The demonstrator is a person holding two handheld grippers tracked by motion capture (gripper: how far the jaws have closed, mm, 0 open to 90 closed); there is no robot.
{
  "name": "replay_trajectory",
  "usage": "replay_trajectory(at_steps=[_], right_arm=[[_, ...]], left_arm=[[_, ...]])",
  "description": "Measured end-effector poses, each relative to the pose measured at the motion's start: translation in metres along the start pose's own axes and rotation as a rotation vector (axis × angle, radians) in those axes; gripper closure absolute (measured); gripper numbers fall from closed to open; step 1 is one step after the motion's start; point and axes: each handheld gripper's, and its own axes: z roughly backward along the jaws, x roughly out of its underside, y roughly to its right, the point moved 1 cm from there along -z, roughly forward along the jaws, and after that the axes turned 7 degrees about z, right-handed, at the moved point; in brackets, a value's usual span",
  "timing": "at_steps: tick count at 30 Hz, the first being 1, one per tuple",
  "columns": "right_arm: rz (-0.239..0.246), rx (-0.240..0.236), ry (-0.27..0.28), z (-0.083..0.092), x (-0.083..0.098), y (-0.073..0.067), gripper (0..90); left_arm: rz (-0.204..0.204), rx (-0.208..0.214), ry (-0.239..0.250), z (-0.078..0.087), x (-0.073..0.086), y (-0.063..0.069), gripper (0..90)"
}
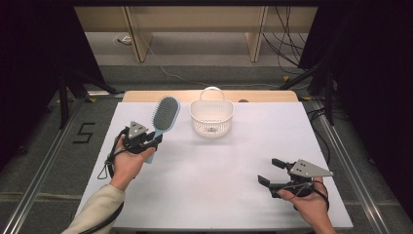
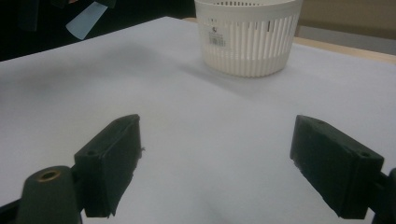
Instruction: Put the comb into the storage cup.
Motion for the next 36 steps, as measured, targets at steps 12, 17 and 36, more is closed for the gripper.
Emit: replay_trajectory(at_steps=[12, 17, 36], right_arm=[[-0.004, 0.000, -0.002, 0.000, 0.000, 0.000, 17.2], [-0.005, 0.001, -0.003, 0.000, 0.001, 0.000, 17.2], [-0.007, 0.001, 0.000, 0.000, 0.000, 0.000, 16.8]], left_arm=[[-0.028, 0.027, 0.041, -0.001, -0.004, 0.004, 69.7], [-0.031, 0.032, 0.055, -0.001, -0.006, 0.005, 69.7], [-0.055, 0.069, 0.078, -0.003, -0.013, 0.010, 69.7]])
